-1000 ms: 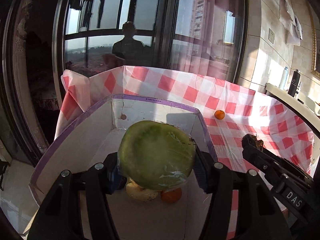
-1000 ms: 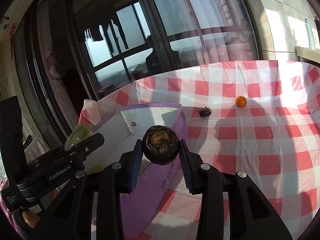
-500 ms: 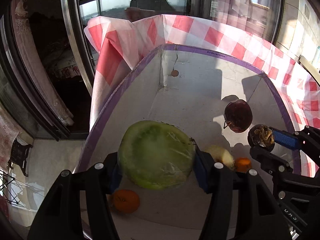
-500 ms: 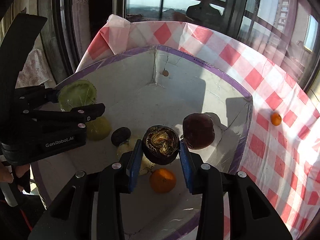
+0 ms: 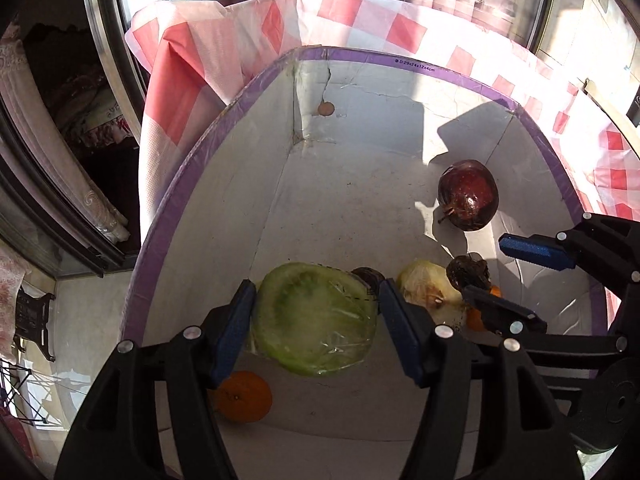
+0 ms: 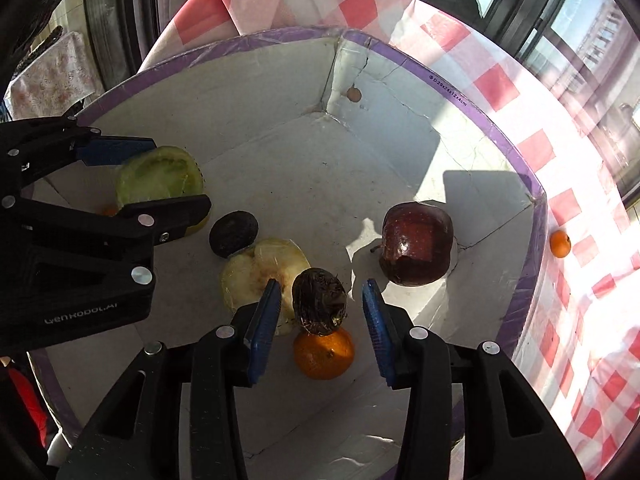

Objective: Organize fruits
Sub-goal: 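Lower both fruits into the box and open both tools, then withdraw both tools from the box back over the table, then grasp the orange with the right tool while the left tool grasps the dark dried fruit, then carry the orange and dark dried fruit over the white box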

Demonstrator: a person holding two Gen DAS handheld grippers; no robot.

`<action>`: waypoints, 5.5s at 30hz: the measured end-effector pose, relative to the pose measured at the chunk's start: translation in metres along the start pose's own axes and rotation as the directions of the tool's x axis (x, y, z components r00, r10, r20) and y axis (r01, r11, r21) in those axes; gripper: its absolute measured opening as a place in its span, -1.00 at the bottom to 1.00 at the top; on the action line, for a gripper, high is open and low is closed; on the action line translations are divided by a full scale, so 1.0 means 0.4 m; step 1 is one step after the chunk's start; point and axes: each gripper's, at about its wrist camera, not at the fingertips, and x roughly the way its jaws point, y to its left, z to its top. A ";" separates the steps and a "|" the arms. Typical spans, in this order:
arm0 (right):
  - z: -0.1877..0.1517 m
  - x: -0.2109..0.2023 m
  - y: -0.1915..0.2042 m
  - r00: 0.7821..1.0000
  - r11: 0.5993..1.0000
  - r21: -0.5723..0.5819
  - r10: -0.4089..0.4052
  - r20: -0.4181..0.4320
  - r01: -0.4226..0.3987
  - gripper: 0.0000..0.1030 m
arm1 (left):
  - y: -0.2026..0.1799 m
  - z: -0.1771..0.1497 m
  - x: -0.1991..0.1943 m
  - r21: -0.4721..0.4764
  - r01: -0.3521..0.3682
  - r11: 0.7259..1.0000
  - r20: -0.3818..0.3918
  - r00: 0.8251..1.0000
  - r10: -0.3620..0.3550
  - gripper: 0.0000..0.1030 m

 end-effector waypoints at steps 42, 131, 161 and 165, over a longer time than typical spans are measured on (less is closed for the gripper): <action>-0.765 -0.100 -0.725 0.897 0.442 0.897 -0.396 0.196 -0.001 0.68 | -0.774 0.083 0.243 0.219 0.159 0.963 0.212 0.955 -0.206 0.96; -0.631 0.085 -0.965 0.886 0.398 0.893 -0.309 0.346 -0.210 -0.13 | -0.735 0.057 0.258 0.054 0.353 0.934 0.169 0.919 -0.357 -0.19; -0.706 -0.006 -0.843 0.852 0.339 0.896 -0.338 0.400 -0.286 -0.13 | -0.701 0.010 0.218 0.035 0.378 0.925 0.189 0.907 -0.378 -0.19; -0.743 -0.056 -0.711 0.851 0.345 0.892 -0.331 0.408 -0.293 -0.13 | -0.680 -0.047 0.166 0.062 0.365 0.929 0.210 0.905 -0.370 -0.19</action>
